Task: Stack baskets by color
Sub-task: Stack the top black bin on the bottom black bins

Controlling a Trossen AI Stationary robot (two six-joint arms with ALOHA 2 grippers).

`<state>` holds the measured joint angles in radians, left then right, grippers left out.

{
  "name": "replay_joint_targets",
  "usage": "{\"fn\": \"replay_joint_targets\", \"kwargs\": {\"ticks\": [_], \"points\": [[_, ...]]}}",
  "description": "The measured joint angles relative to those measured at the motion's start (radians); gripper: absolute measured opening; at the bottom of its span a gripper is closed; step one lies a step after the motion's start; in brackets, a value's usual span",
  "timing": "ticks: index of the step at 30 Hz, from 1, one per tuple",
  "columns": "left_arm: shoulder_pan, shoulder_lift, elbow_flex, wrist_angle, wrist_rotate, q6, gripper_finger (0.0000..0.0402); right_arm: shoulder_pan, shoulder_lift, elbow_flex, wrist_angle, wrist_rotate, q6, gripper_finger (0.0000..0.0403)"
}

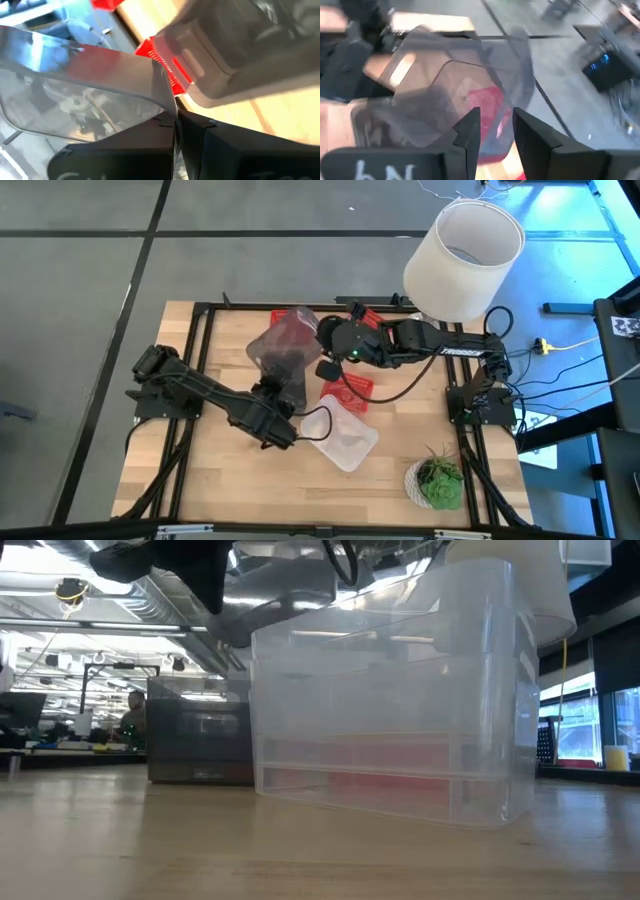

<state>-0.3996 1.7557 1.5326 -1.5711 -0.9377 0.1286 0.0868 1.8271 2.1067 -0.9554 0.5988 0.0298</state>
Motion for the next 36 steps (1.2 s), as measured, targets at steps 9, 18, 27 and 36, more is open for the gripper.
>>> {"fn": "replay_joint_targets", "kwargs": {"ticks": [9,18,27,36], "points": [[-0.002,-0.001,0.000,0.000,0.097,0.485,0.0000,0.001,0.000,0.000,-0.015,-0.117,-0.253,0.0113],[0.003,-0.002,0.025,0.000,0.077,0.790,0.0000,-0.008,0.000,0.000,-0.134,-0.294,-0.321,0.0113],[0.008,-0.002,0.130,0.000,0.066,0.793,0.0000,-0.022,0.028,0.001,-0.187,-0.279,-0.271,0.0113],[0.004,-0.003,0.180,0.000,0.123,0.799,0.0000,-0.024,0.042,0.000,-0.169,-0.135,-0.311,0.0113]]}}
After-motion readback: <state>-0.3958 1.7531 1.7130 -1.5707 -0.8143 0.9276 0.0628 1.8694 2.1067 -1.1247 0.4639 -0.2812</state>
